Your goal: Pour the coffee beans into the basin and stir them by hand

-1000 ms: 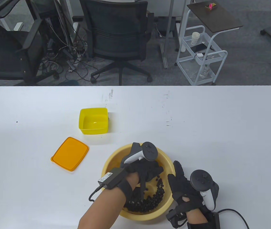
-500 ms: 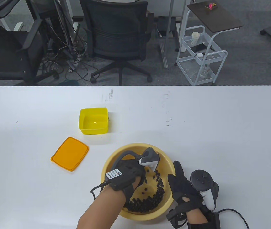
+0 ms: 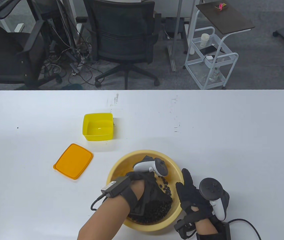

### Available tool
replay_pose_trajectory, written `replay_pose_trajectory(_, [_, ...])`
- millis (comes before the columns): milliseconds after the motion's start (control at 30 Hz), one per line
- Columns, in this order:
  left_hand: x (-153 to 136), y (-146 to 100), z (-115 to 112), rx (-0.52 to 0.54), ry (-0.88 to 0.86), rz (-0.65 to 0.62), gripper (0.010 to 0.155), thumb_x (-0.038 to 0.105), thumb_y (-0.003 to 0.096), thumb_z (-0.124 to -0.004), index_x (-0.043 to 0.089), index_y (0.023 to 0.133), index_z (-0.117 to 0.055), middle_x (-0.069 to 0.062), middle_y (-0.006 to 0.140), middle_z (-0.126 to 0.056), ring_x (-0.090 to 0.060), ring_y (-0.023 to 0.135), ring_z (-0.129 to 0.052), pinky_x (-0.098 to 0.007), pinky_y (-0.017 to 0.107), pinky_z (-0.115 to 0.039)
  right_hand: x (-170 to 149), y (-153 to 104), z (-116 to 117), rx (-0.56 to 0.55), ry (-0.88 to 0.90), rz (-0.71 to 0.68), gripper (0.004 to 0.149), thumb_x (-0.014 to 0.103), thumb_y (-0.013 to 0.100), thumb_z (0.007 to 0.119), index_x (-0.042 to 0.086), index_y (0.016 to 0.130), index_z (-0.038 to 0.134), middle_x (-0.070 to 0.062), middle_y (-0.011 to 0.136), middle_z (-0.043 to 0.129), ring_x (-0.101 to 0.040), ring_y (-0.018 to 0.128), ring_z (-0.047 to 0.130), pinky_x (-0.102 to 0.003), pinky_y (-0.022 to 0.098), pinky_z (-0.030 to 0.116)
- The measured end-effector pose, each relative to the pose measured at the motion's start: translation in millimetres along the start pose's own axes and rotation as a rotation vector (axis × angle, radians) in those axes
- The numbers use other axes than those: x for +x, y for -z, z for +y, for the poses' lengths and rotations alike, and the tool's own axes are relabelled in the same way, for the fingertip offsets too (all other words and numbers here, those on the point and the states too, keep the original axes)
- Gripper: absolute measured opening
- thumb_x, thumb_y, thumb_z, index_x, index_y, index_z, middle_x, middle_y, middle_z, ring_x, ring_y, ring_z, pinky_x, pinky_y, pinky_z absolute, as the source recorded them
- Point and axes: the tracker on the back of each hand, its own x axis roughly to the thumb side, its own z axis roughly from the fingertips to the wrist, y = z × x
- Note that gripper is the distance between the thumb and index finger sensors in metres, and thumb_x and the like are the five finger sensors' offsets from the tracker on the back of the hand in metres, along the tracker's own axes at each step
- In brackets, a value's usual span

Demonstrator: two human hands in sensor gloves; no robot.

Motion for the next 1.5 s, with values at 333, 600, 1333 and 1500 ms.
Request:
replay_pose_trajectory(333, [5, -5, 18, 0.244, -0.11, -0.127, 0.072, 0.055, 0.0556, -0.05, -0.005, 0.097, -0.049, -0.014, 0.087, -0.082, -0.024, 0.074, -0.099, -0.043, 0.069, -0.067, 0, 0, 0, 0.002, 0.001, -0.001, 0.065, 0.04, 0.054, 0.053, 0.014, 0.104, 0.02, -0.026, 0.093, 0.058, -0.048, 0.075, 0.08, -0.061, 0.058, 0.058])
replay_pose_trajectory(600, [7, -18, 23, 0.473, 0.057, -0.049, 0.07, 0.054, 0.0542, -0.053, 0.0, 0.099, -0.051, -0.012, 0.089, -0.08, -0.023, 0.072, -0.098, -0.044, 0.071, -0.064, 0, 0, 0, 0.002, 0.001, -0.001, 0.066, 0.04, 0.054, 0.053, 0.014, 0.104, 0.02, -0.026, 0.093, 0.058, -0.048, 0.075, 0.08, -0.061, 0.058, 0.058])
replay_pose_trajectory(1333, [-5, -16, 11, 0.161, 0.699, 0.661, 0.083, 0.061, 0.0474, -0.048, -0.005, 0.076, -0.089, -0.023, 0.058, -0.107, -0.033, 0.04, -0.114, -0.046, 0.058, -0.079, 0, 0, 0, 0.004, -0.001, -0.002, 0.066, 0.041, 0.054, 0.053, 0.014, 0.104, 0.02, -0.026, 0.093, 0.058, -0.048, 0.075, 0.08, -0.061, 0.058, 0.058])
replay_pose_trajectory(1500, [-15, -6, -1, 0.019, 0.381, 0.446, 0.085, 0.063, 0.0454, -0.051, -0.006, 0.055, -0.1, -0.021, 0.035, -0.114, -0.032, 0.017, -0.116, -0.043, 0.049, -0.086, 0, 0, 1, 0.004, -0.001, -0.002, 0.066, 0.041, 0.054, 0.053, 0.014, 0.104, 0.02, -0.026, 0.093, 0.058, -0.048, 0.076, 0.079, -0.061, 0.058, 0.058])
